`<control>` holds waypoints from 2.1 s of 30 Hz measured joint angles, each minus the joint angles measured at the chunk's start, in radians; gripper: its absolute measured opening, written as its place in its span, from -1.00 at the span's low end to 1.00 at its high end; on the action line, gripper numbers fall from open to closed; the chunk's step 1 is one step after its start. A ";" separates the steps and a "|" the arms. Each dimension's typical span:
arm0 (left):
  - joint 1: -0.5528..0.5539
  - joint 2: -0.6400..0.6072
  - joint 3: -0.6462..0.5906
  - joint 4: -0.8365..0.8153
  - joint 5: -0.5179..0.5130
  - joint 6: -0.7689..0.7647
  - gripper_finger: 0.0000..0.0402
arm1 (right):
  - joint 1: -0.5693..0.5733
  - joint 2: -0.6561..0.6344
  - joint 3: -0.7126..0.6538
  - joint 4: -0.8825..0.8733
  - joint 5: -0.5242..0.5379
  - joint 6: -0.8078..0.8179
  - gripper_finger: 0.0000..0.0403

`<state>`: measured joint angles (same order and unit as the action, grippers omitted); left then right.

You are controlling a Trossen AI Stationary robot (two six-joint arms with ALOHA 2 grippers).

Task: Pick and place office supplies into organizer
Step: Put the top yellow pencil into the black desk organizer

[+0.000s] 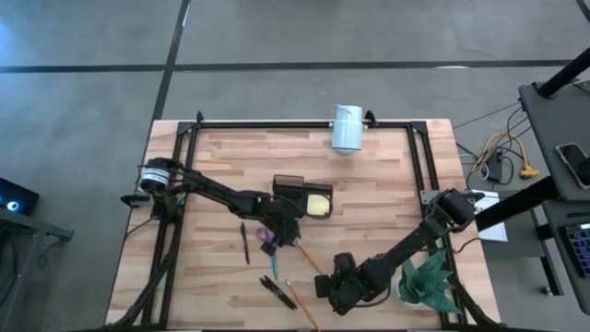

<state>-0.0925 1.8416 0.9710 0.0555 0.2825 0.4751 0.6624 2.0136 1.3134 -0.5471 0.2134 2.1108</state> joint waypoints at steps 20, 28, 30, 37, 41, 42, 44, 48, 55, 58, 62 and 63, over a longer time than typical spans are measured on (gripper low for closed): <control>0.002 0.000 0.001 0.019 0.001 0.000 -0.37 | 0.000 0.000 -0.013 0.004 0.018 0.007 -0.95; 0.002 0.000 0.001 0.014 0.001 0.000 -0.37 | 0.000 0.018 -0.012 0.028 0.021 0.033 -0.95; 0.002 0.000 0.001 0.014 0.002 0.000 -0.37 | 0.000 0.019 -0.012 0.030 0.022 0.033 -0.95; 0.002 0.000 0.004 0.015 0.001 0.002 -0.37 | 0.000 0.020 -0.012 0.031 0.021 0.034 -0.95; 0.002 0.000 0.020 0.017 0.002 0.003 -0.37 | 0.000 0.020 -0.012 0.031 0.020 0.036 -0.95; 0.002 0.000 0.025 0.017 0.002 0.003 -0.37 | 0.000 0.021 -0.012 0.032 0.019 0.036 -0.95; 0.002 0.000 0.036 0.016 0.002 0.003 -0.37 | 0.000 0.021 -0.012 0.032 0.019 0.036 -0.95; 0.002 0.000 0.048 0.013 0.002 0.006 -0.37 | 0.000 0.021 -0.012 0.033 0.018 0.036 -0.95; 0.002 0.001 0.044 -0.029 0.027 0.012 -0.37 | 0.000 0.022 -0.013 0.033 0.018 0.036 -0.95; 0.002 0.005 0.044 -0.030 0.028 0.013 -0.37 | 0.000 0.022 -0.013 0.033 0.017 0.036 -0.95; 0.002 0.005 0.046 -0.029 0.028 0.012 -0.37 | 0.000 0.022 -0.013 0.033 0.016 0.036 -0.95; 0.002 0.005 0.046 -0.029 0.028 0.013 -0.37 | 0.000 0.022 -0.013 0.033 0.016 0.036 -0.95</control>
<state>-0.0910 1.8462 1.0168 0.0269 0.3103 0.4877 0.6628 2.0357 1.3003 -0.5137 0.2295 2.1468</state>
